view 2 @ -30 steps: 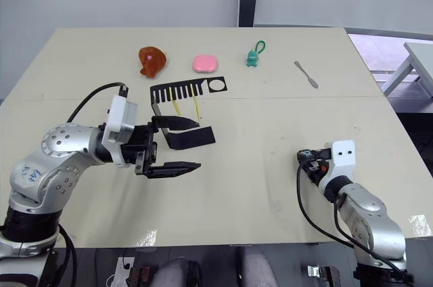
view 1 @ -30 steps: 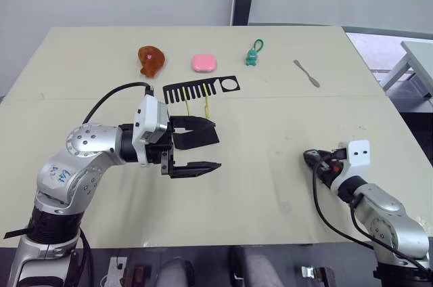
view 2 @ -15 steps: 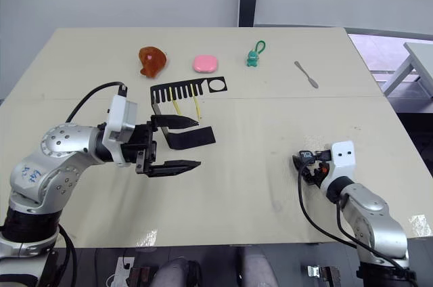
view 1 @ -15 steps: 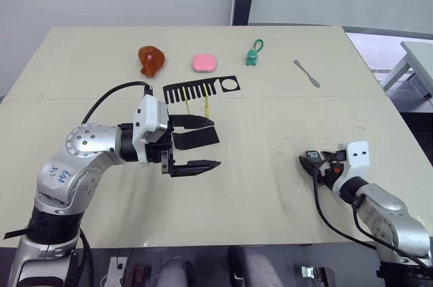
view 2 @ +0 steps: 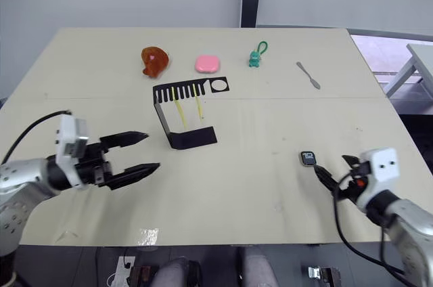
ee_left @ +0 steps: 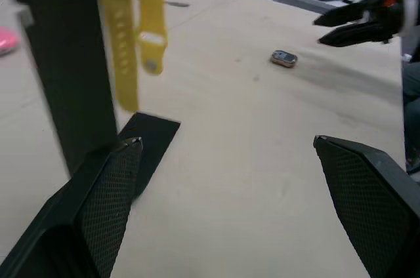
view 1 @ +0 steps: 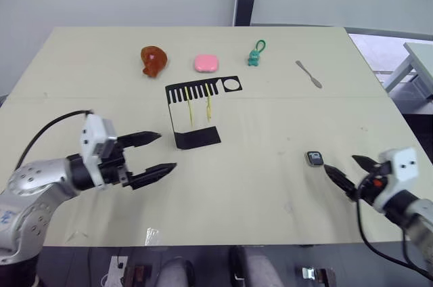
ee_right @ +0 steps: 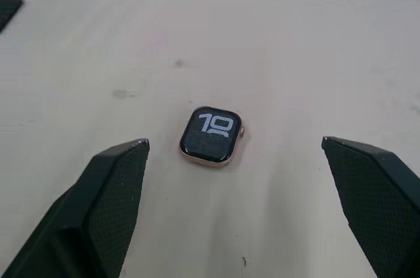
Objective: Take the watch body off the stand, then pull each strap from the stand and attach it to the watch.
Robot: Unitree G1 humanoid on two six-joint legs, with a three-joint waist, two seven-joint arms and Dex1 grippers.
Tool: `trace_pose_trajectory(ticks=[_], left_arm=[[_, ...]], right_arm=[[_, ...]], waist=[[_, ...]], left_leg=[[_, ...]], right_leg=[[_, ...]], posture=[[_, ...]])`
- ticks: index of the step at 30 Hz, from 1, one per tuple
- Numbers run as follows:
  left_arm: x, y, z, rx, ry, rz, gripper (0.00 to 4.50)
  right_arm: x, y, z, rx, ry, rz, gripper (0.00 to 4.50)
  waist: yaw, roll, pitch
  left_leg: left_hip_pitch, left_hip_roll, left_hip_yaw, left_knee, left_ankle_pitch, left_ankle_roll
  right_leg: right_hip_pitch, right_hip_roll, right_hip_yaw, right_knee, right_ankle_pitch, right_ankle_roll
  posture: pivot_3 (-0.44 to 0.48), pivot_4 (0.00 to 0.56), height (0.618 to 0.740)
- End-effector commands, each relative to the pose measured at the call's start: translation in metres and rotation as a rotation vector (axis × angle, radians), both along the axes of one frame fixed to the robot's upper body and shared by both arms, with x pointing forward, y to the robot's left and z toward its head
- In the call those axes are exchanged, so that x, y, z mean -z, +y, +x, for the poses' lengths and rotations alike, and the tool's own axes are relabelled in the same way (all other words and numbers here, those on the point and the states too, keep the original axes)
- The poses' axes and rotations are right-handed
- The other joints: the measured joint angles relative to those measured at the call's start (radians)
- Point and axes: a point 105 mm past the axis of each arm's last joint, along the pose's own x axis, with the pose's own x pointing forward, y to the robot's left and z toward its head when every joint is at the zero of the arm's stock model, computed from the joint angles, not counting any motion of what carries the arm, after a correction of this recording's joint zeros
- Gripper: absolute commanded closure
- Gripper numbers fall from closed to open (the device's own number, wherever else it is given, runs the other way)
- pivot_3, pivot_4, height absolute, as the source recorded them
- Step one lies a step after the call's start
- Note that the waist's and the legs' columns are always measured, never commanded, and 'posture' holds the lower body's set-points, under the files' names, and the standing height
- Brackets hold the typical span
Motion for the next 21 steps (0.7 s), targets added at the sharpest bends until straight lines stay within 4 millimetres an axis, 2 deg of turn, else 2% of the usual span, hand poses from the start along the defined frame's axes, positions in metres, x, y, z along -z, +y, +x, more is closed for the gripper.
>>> trace_pose_trajectory(ticks=[1,3,5,8,12,17,21], left_arm=[[-0.004,0.038,0.001,-0.200,0.007,-0.123,0.00],[0.007,0.053,0.001,-0.278,0.025,-0.116,0.00],[0.013,0.056,-0.001,-0.285,0.024,-0.070,0.00],[0.017,0.042,0.004,-0.259,-0.029,0.017,0.00],[0.017,0.029,0.017,-0.284,-0.088,0.008,0.00],[0.027,-0.007,0.041,-0.320,-0.133,-0.020,0.00],[0.030,-0.019,0.052,-0.326,-0.142,-0.026,0.00]], right_arm=[[-0.025,-0.003,-0.017,-0.089,-0.042,0.014,0.02],[-0.030,-0.006,-0.022,-0.123,-0.039,0.035,0.02],[-0.036,-0.006,-0.022,-0.154,-0.048,0.063,0.02],[-0.049,0.006,-0.017,-0.235,-0.075,0.087,0.02],[-0.051,0.016,-0.012,-0.279,-0.074,0.057,0.02],[-0.065,0.070,-0.015,-0.499,-0.118,0.158,0.02],[-0.076,0.105,-0.018,-0.636,-0.144,0.185,0.02]], waist=[[0.004,-0.001,0.000],[0.009,-0.001,0.000],[0.009,-0.002,-0.001],[0.012,-0.003,-0.001],[0.019,-0.003,-0.001],[0.017,-0.003,-0.001],[0.013,-0.003,-0.001]], left_leg=[[0.001,0.000,0.000,0.000,0.000,0.000],[0.002,0.000,-0.001,0.000,-0.001,0.000],[0.002,0.000,-0.001,0.000,-0.001,0.000],[0.003,-0.001,-0.001,0.000,-0.001,0.000],[0.002,-0.001,-0.003,-0.001,-0.002,0.001],[0.001,-0.004,-0.007,0.001,-0.001,0.002],[0.002,-0.001,-0.008,0.001,-0.001,0.001]], right_leg=[[0.001,0.000,0.000,0.000,0.000,0.000],[0.002,0.000,0.000,-0.001,0.000,0.000],[0.003,0.001,0.000,-0.002,0.000,0.000],[0.004,0.000,0.000,-0.002,0.000,0.000],[0.005,0.001,0.000,-0.004,0.000,0.000],[0.008,0.001,0.004,-0.005,0.002,0.003],[0.009,0.003,0.005,-0.005,0.002,0.003]], posture=[[0.000,0.150,0.740],[0.000,0.150,0.740],[0.000,0.150,0.740],[0.000,0.150,0.740],[0.000,0.150,0.740],[0.000,0.150,0.740],[0.000,0.150,0.740]])
